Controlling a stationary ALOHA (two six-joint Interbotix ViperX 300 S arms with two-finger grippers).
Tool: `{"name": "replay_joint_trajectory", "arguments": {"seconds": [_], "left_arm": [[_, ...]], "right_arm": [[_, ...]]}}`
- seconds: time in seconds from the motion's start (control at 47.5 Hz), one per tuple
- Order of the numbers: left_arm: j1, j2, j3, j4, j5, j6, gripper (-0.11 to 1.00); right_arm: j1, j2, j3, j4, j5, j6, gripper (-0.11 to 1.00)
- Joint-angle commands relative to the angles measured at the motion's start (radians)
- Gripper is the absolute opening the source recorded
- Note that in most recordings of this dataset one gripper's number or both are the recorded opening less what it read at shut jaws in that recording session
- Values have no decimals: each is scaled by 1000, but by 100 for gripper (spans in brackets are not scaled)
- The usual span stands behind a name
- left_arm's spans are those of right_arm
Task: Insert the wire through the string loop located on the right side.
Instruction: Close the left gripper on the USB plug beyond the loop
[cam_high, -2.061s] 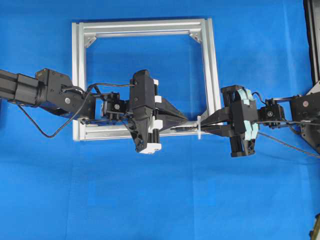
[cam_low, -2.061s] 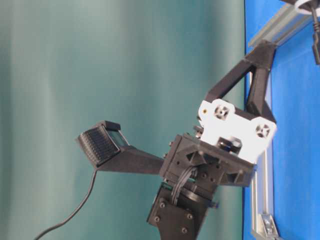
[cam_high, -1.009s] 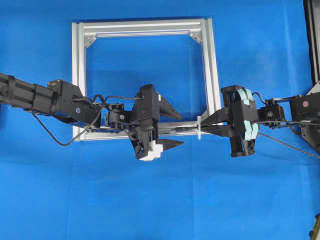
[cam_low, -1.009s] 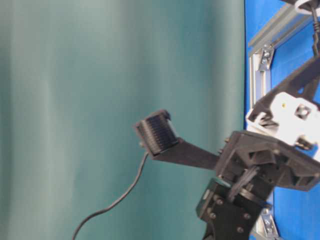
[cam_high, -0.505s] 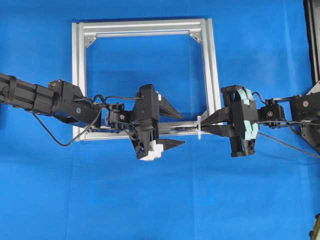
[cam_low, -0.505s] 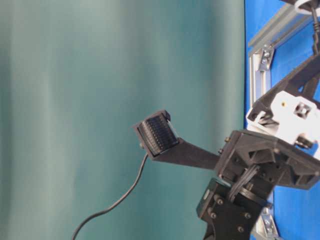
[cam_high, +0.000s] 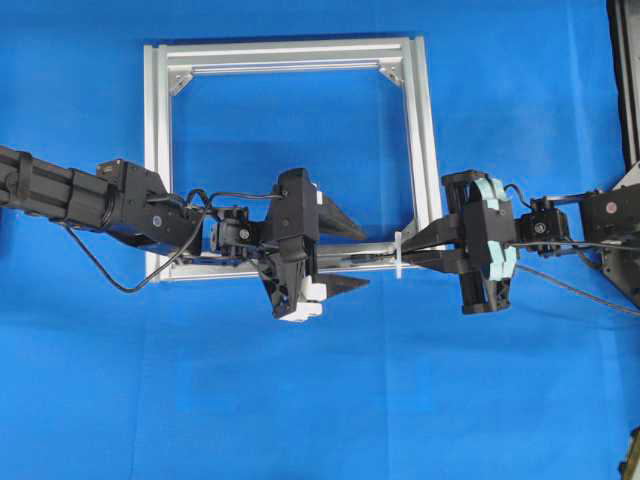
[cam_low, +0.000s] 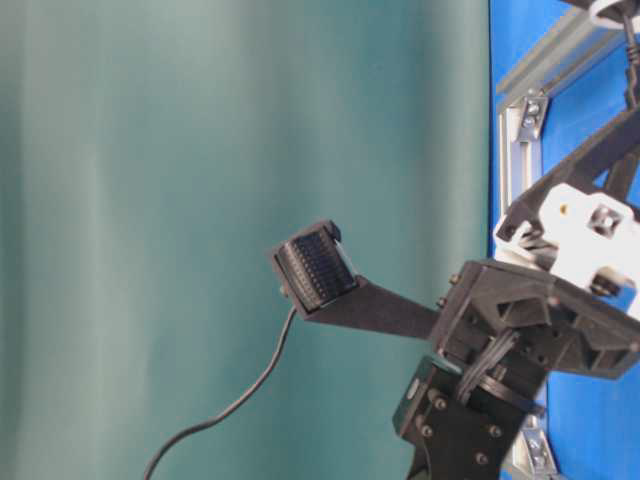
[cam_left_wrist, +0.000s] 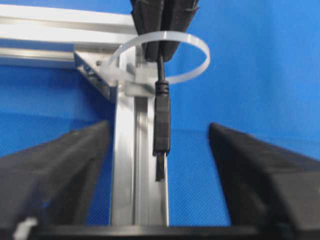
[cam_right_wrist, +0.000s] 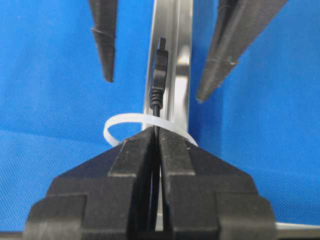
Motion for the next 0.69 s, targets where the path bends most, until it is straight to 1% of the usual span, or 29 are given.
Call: {"name": "replay_joint_trajectory", "arguments": {"seconds": [0.0, 0.126, 0.168, 0.189, 0.673], "left_arm": [[3, -21, -11, 0, -14, 0, 56], [3, -23, -8, 2, -26, 14, 19], [3, -23, -8, 0, -29, 15, 9], [3, -23, -8, 2, -29, 15, 7], [3, -23, -6, 0, -28, 15, 8]], "right_arm": [[2, -8, -9, -2, -8, -2, -3], [0, -8, -11, -2, -8, -2, -3], [0, -8, -11, -2, -8, -2, -3], [0, -8, -9, -2, -8, -2, -3], [2, -9, -9, -2, 14, -3, -3]]}}
